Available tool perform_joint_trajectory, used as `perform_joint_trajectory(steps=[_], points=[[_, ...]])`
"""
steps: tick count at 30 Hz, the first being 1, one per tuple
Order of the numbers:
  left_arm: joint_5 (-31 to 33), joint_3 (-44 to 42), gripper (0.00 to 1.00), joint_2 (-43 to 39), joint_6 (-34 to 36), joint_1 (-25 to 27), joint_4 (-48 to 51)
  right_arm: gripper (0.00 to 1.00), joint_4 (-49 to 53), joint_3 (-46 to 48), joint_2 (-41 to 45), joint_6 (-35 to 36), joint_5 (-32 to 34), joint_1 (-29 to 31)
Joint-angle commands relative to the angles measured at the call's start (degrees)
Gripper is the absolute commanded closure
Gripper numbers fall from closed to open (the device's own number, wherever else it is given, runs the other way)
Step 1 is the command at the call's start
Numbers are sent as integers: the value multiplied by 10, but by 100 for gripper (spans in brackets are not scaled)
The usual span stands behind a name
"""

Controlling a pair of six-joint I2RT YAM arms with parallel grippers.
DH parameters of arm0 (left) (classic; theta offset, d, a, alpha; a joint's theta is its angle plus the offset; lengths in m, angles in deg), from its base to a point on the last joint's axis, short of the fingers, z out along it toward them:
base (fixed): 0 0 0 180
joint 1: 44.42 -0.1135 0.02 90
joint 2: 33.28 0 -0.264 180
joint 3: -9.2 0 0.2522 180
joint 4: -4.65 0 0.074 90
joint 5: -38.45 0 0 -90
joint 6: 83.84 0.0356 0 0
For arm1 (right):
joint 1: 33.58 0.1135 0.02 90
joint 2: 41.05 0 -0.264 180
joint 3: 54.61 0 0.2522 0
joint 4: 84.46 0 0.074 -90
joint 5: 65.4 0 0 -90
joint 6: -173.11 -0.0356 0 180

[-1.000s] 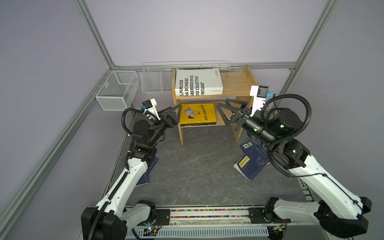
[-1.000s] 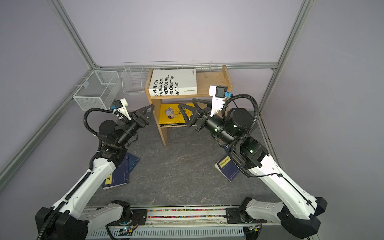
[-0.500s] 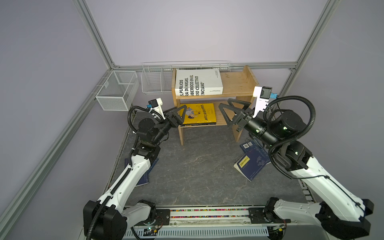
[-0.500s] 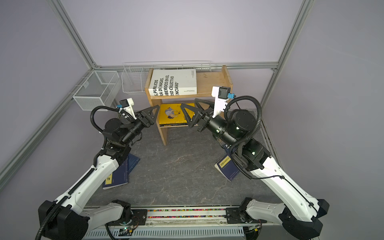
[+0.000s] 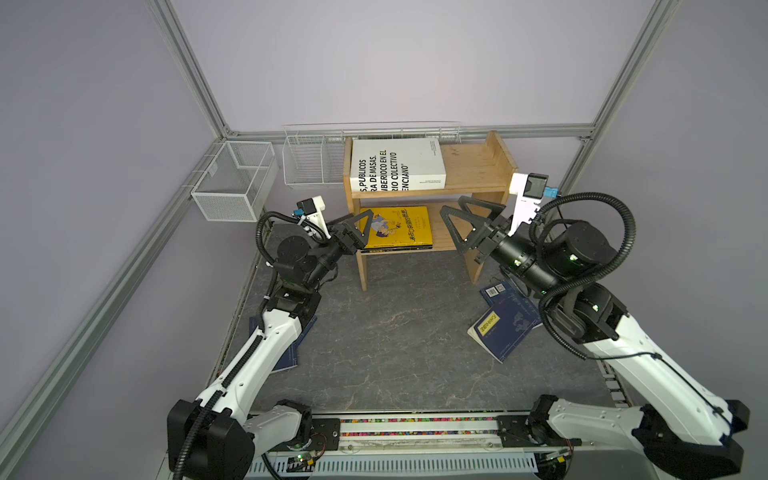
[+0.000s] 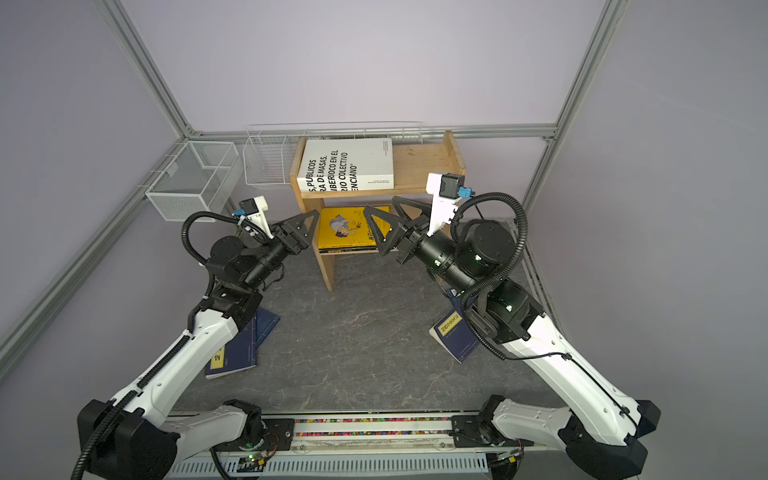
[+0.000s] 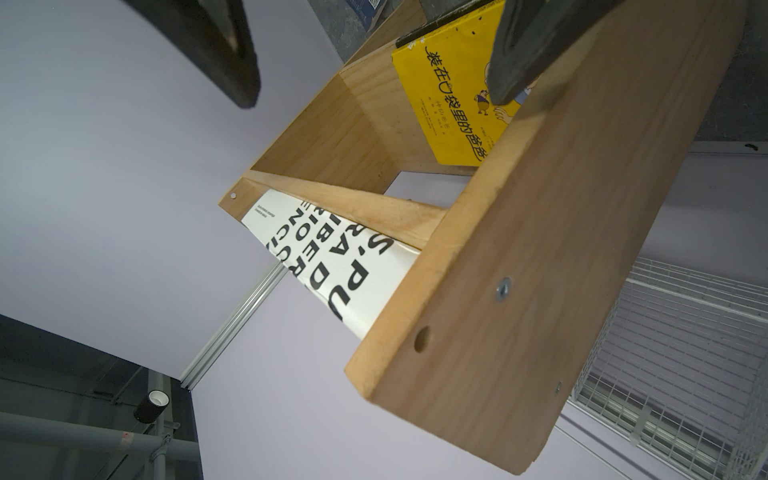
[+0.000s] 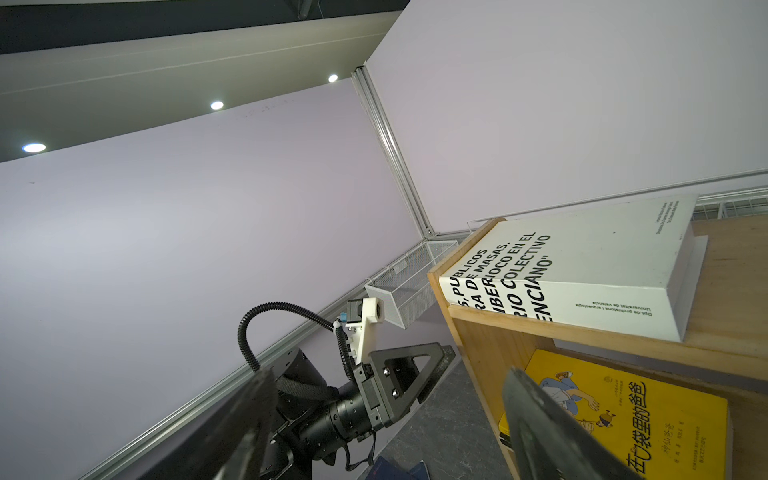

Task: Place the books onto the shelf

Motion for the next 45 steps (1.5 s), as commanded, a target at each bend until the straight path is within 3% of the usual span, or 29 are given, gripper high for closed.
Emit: perform_joint_trajectory(steps=[1,45], points=[[6,15,14,6,7,3,-16,12,-1,-7,3,13,9,2],[7,14,13,17,6,5,-23,12,-30,20,17,7,28,0]])
